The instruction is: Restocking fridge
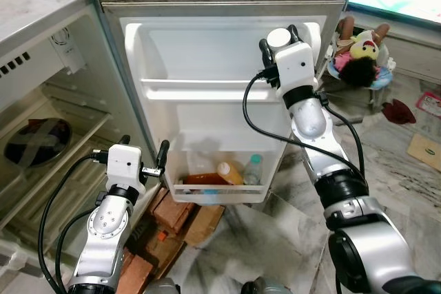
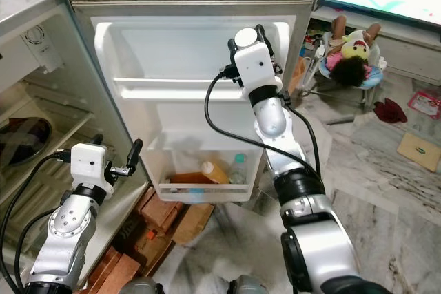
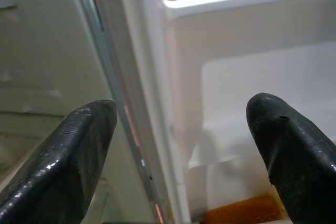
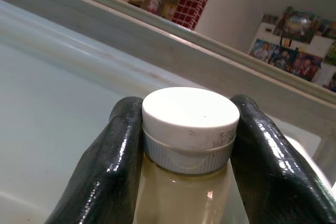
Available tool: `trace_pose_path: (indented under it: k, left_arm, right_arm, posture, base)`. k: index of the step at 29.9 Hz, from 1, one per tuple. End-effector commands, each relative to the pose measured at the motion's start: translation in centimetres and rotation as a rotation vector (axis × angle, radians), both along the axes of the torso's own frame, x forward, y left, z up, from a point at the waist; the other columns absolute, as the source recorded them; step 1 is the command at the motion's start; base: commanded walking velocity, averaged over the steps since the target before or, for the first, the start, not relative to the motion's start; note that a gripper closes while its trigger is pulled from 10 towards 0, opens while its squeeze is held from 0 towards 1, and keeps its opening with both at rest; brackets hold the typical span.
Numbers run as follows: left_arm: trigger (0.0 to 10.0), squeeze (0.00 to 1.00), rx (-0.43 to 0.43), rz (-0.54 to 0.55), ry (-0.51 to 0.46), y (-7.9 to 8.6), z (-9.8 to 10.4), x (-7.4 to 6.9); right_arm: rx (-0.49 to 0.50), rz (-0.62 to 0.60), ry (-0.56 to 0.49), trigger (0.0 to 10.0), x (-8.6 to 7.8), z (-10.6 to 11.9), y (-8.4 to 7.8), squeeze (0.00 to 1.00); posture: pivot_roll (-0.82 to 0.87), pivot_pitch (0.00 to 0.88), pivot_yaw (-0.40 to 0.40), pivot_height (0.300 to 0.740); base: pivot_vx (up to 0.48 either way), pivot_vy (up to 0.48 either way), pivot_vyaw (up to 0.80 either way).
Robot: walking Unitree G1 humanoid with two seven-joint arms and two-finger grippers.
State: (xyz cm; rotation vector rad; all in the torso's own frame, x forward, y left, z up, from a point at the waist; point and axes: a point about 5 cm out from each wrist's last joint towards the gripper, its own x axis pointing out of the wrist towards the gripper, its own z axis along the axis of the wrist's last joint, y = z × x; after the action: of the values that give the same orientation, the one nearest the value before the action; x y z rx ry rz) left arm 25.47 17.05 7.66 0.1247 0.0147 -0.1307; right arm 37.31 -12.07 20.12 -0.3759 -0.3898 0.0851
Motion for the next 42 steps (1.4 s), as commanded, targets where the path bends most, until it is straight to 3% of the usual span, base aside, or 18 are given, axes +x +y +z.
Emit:
trace_pose_path:
  k: [1, 10, 11, 12, 18, 26, 35, 42]
  left_arm:
    - [10.0, 0.0, 0.015, -0.006, -0.001, -0.1, 0.2, 0.2]
    - [10.0, 0.0, 0.016, -0.01, -0.002, -0.3, 0.1, 0.3]
    - [10.0, 0.0, 0.015, -0.01, -0.002, -0.3, 0.1, 0.4]
    - [10.0, 0.0, 0.015, -0.011, -0.002, -0.4, 0.1, 0.4]
    - [10.0, 0.0, 0.014, -0.016, -0.003, -0.5, 0.1, 0.6]
    - [10.0, 0.0, 0.013, -0.017, -0.001, -0.7, 0.0, 0.7]
    - [10.0, 0.0, 0.017, -0.013, -0.006, -0.6, 0.1, 0.9]
    - [10.0, 0.0, 0.013, 0.002, -0.007, -0.5, 0.0, 0.9]
  right_arm:
    - [0.064, -0.191, 0.136, 10.0, 0.6, -1.8, -3.8, 0.0]
    - [0.108, -0.281, 0.179, 10.0, 0.4, -2.7, -5.5, 0.0]
    - [0.109, -0.288, 0.175, 10.0, 0.3, -2.7, -5.6, 0.63]
    - [0.107, -0.307, 0.167, 10.0, 0.2, -2.7, -5.8, 0.99]
    - [0.07, -0.381, 0.128, 10.0, -0.2, -2.2, -6.8, 1.0]
    - [0.079, -0.36, 0.081, 10.0, -0.4, -1.3, -6.8, 1.0]
    - [0.137, -0.253, -0.02, 10.0, -1.0, 1.0, -5.8, 1.0]
    - [0.157, -0.132, -0.059, 10.0, -2.9, 1.1, -5.1, 1.0]
  posture:
    - [0.06, 0.027, 0.004, 0.74]
    - [0.05, 0.023, 0.004, 0.74]
    - [0.05, 0.023, 0.004, 0.74]
    - [0.05, 0.023, 0.004, 0.74]
    - [0.04, 0.015, 0.005, 0.74]
    - [0.04, 0.009, 0.004, 0.74]
    - [0.04, 0.0, 0.003, 0.74]
    - [0.04, 0.0, 0.0, 0.74]
  base:
    - [0.0, 0.0, 0.0]
    - [0.0, 0.0, 0.0]
    - [0.0, 0.0, 0.0]
    - [0.0, 0.0, 0.0]
    - [0.0, 0.0, 0.0]
    - [0.0, 0.0, 0.0]
    - [0.0, 0.0, 0.0]
    - [0.0, 0.0, 0.0]
